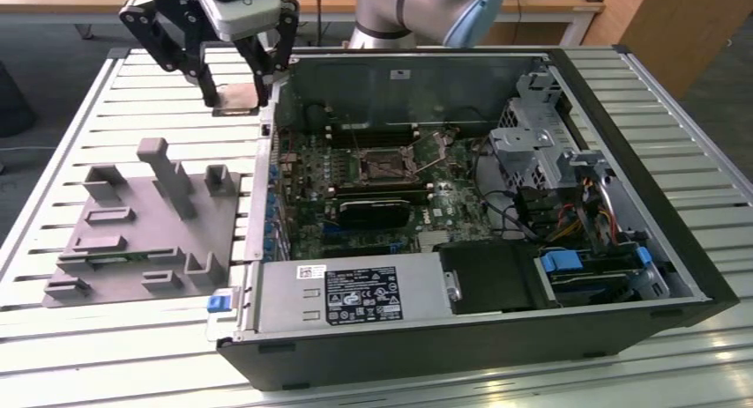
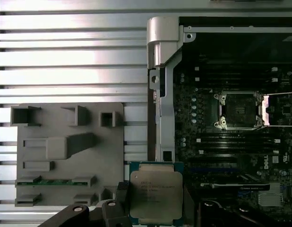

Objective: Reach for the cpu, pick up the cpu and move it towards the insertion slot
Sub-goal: 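Pick up the cpu and move it towards the insertion slot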

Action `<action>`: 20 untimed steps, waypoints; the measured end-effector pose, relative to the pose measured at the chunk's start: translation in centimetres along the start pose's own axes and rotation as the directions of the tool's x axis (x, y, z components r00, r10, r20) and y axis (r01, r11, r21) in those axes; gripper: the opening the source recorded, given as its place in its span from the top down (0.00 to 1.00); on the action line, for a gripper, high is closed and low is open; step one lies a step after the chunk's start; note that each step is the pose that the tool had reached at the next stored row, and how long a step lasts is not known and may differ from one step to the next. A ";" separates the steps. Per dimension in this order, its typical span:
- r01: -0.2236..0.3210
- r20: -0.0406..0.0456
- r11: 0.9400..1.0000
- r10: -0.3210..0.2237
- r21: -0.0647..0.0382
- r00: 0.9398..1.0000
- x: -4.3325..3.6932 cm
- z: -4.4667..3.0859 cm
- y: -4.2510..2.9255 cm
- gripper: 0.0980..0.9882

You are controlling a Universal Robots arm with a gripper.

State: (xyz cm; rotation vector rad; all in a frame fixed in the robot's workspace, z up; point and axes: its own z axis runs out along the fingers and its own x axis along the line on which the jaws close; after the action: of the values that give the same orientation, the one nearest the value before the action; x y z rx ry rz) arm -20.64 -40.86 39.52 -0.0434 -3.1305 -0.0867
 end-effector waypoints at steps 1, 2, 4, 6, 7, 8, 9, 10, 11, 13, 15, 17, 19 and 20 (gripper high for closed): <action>0.000 0.000 1.000 0.000 0.000 1.000 -0.22 0.00 0.01 0.50; 0.000 0.000 1.000 0.000 0.000 1.000 -0.46 -0.01 0.01 0.50; 0.000 0.000 1.000 0.000 0.000 1.000 -0.88 -0.01 0.02 0.50; 0.000 0.000 1.000 0.000 0.000 1.000 -1.29 -0.01 0.04 0.50; 0.000 0.000 1.000 0.000 0.000 1.000 -1.49 -0.01 0.04 0.50; 0.000 0.000 1.000 0.000 0.000 1.000 -1.71 -0.01 0.05 0.50; 0.000 0.000 1.000 0.000 0.000 1.000 -1.92 -0.02 0.05 0.50; 0.000 0.000 1.000 0.000 0.000 1.000 -2.12 -0.01 0.06 0.50; -0.001 0.000 1.000 0.001 0.000 1.000 -2.32 -0.02 0.06 0.50; -0.001 0.000 1.000 0.001 0.000 1.000 -2.70 -0.02 0.07 0.50; -0.001 0.000 1.000 0.001 0.000 1.000 -3.12 -0.02 0.09 0.50; -0.001 0.000 1.000 0.001 0.000 1.000 -3.52 -0.02 0.10 0.50; -0.001 0.000 1.000 0.001 0.000 1.000 -3.93 -0.03 0.11 0.50; -0.001 0.000 1.000 0.001 0.000 1.000 -4.14 -0.03 0.11 0.50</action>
State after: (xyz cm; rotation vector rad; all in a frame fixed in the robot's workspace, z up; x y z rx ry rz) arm -16.49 -40.86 39.52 -0.0449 -3.1300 -0.0866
